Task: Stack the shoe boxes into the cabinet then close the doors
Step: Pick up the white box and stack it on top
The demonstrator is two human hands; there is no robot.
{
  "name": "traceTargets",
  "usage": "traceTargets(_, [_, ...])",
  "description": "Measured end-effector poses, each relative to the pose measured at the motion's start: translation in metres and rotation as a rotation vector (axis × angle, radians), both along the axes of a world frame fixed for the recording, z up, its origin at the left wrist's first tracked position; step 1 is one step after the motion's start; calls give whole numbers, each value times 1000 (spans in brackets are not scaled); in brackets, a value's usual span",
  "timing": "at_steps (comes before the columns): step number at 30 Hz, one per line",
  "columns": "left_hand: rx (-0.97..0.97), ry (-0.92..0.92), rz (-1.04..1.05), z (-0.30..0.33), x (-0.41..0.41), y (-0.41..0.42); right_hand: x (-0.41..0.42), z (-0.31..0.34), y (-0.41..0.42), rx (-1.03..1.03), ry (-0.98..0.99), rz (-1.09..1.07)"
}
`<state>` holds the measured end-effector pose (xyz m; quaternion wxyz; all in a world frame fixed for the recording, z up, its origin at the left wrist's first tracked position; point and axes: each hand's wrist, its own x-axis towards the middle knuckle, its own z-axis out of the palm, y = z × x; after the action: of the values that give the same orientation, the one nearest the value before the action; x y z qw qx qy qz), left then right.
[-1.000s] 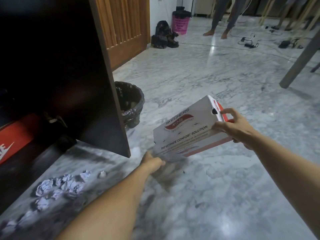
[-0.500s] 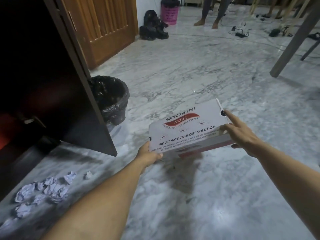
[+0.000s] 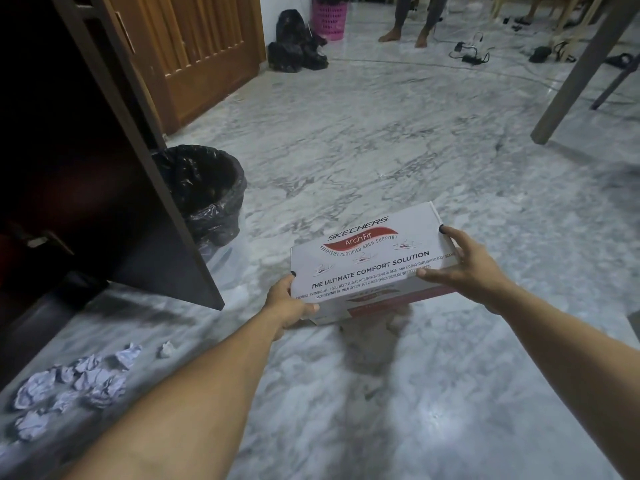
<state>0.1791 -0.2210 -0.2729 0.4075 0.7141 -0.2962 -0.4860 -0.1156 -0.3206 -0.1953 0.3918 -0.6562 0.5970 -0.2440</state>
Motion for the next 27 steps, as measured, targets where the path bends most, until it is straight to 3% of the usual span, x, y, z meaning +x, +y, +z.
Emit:
traceTargets(10, [-31,1,48,41,5,19,-6,39,14,-52,33,63])
traceTargets(21, [-119,-151,12,177,13,105,-6,154,86,-40,-6,114])
traceTargets(27, [-191,-143,34,252,23,173,7,223,140,-55,-56,169])
